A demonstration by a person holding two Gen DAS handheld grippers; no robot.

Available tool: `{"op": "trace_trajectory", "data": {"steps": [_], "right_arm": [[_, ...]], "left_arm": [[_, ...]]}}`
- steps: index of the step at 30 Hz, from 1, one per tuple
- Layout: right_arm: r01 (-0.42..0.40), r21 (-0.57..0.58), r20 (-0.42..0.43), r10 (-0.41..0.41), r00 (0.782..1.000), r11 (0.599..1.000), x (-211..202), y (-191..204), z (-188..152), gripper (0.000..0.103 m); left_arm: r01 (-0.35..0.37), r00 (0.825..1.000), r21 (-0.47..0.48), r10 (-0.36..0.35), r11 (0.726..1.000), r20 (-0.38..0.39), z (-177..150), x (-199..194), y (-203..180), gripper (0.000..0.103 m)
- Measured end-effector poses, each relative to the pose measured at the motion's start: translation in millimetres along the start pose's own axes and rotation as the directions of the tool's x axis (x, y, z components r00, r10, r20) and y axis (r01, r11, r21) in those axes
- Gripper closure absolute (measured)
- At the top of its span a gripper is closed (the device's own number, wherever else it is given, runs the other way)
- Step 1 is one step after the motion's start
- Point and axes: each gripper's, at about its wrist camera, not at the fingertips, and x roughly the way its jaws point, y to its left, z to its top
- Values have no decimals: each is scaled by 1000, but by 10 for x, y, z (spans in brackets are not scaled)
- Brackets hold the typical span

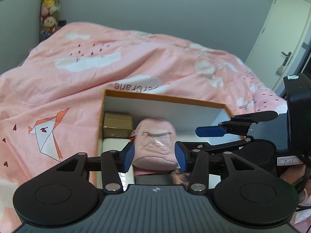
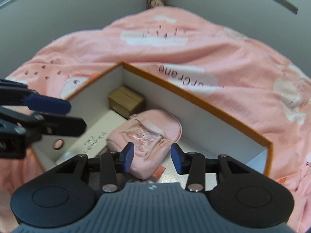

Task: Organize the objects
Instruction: 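Withdraw both tools from the orange box toward the plush toys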

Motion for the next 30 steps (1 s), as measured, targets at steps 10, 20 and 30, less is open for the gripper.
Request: {"op": "trace_trajectory", "data": {"steps": [10, 20, 30], "right_arm": [[77, 88, 182, -92, 979, 993, -905, 266, -516, 40], [154, 278, 192, -212, 958, 948, -1308, 357, -1247, 27], [222, 397, 67, -269, 961, 891, -1357, 408, -1880, 29]], "left_arm": [[57, 994, 83, -64, 995, 91, -497, -498, -391, 41], [167, 985, 76, -163, 983, -55, -935, -476, -526, 40], [268, 930, 65, -241, 961, -276, -1305, -338, -630, 39]]}}
